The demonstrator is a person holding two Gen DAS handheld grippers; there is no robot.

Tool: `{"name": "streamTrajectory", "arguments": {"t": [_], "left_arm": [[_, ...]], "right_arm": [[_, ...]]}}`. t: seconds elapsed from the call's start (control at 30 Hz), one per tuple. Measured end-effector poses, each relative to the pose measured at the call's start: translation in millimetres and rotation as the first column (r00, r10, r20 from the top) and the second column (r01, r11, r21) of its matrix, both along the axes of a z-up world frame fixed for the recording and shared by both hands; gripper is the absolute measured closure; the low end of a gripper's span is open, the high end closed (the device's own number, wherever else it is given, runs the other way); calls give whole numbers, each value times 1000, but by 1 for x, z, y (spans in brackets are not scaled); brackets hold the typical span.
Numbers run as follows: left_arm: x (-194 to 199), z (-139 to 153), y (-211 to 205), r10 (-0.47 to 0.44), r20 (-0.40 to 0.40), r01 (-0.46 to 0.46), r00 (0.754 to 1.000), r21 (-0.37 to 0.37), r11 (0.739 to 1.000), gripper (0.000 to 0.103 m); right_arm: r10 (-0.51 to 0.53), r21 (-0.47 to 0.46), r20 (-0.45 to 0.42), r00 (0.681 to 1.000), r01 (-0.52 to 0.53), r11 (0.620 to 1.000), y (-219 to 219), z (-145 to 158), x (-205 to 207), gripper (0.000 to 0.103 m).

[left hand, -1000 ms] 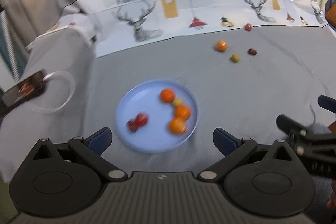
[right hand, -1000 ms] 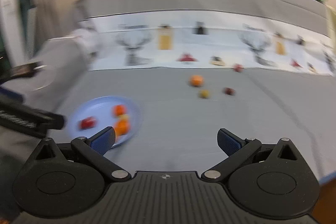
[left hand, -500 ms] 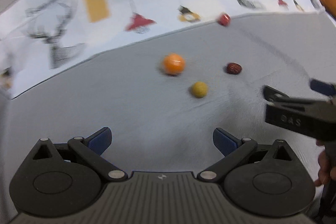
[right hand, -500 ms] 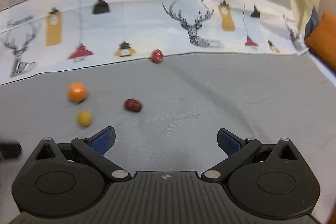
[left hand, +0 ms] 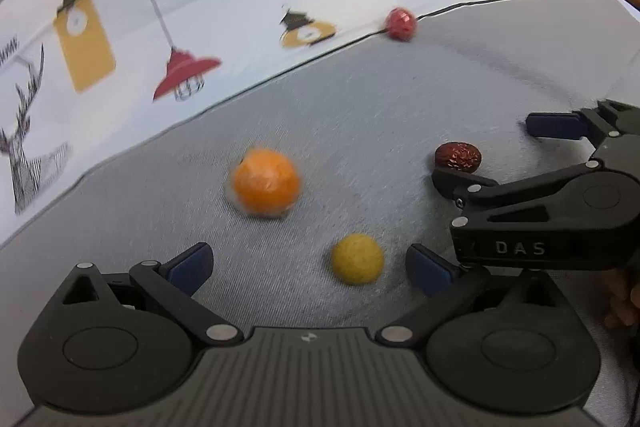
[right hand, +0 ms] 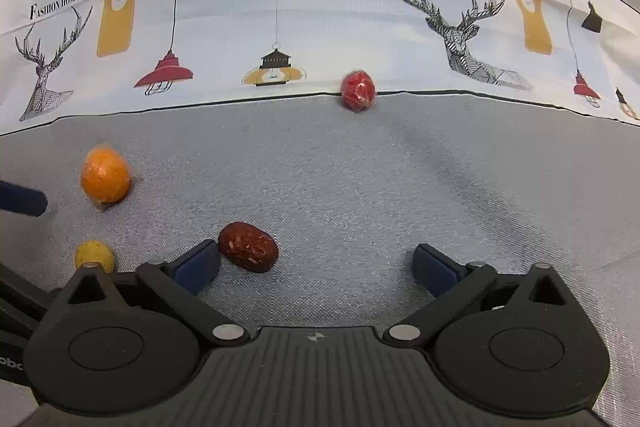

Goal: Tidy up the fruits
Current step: 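Grasp the small yellow fruit with the left tool while the right tool grasps a dark date, then carry the yellow fruit and date over the blue plate and open both tools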

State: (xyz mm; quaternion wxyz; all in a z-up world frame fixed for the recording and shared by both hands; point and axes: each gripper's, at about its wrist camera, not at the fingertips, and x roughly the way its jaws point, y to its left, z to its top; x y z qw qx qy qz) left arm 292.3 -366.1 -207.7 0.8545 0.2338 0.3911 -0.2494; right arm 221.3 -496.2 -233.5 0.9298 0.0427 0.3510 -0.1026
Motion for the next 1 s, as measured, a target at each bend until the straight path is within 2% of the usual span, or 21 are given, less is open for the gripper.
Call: {"name": "streamTrajectory", "arguments": {"t": [0.03, 0.07, 0.1, 0.13, 0.23, 0.33, 0.43, 0.53, 0.63, 0.8, 1.0], "left_arm": [[-3, 1, -1, -21, -3, 21, 1000, -14, 1000, 16], [-5, 3, -1, -45, -23, 44, 999, -40, 998, 44], [-7, 6, -1, -77, -61, 72, 995, -76, 994, 72], [-8, 7, -3, -83, -81, 77, 993, -81, 994, 75], [-14, 12, -5, -71, -61, 69, 996, -39, 997, 75], [-23, 24, 9, -58, -67, 56, 996, -39, 998, 75], [-38, 45, 33, -20, -87, 16, 996, -45, 999, 75], [-62, 68, 66, 14, -131, -21, 991, -53, 998, 75], [-93, 92, 100, 33, -145, -39, 989, -38, 999, 75], [-153, 143, 165, 71, -87, -76, 994, -59, 995, 75], [-214, 184, 233, 150, -41, -153, 988, -72, 986, 75]], "right_arm": [[9, -10, 10, 1000, -9, 1000, 1, 0, -2, 27], [41, -4, 28, 999, -41, 999, 4, 1, -5, 56], [61, 3, 39, 997, -61, 998, 7, 2, -7, 68], [69, 0, 36, 997, -69, 998, 10, 2, -7, 73], [48, -18, 13, 999, -47, 999, 15, 4, -3, 73], [-34, -29, -15, 999, 34, 999, 14, 15, -9, 73], [-113, 5, 10, 994, 113, 994, 15, 37, -40, 73], [-126, 27, 44, 991, 125, 992, 32, 65, -85, 73], [-81, 38, 80, 993, 79, 996, 64, 93, -131, 73], [8, 51, 123, 992, -15, 999, 124, 135, -199, 73], [114, 71, 154, 981, -126, 989, 188, 175, -254, 73]]}}
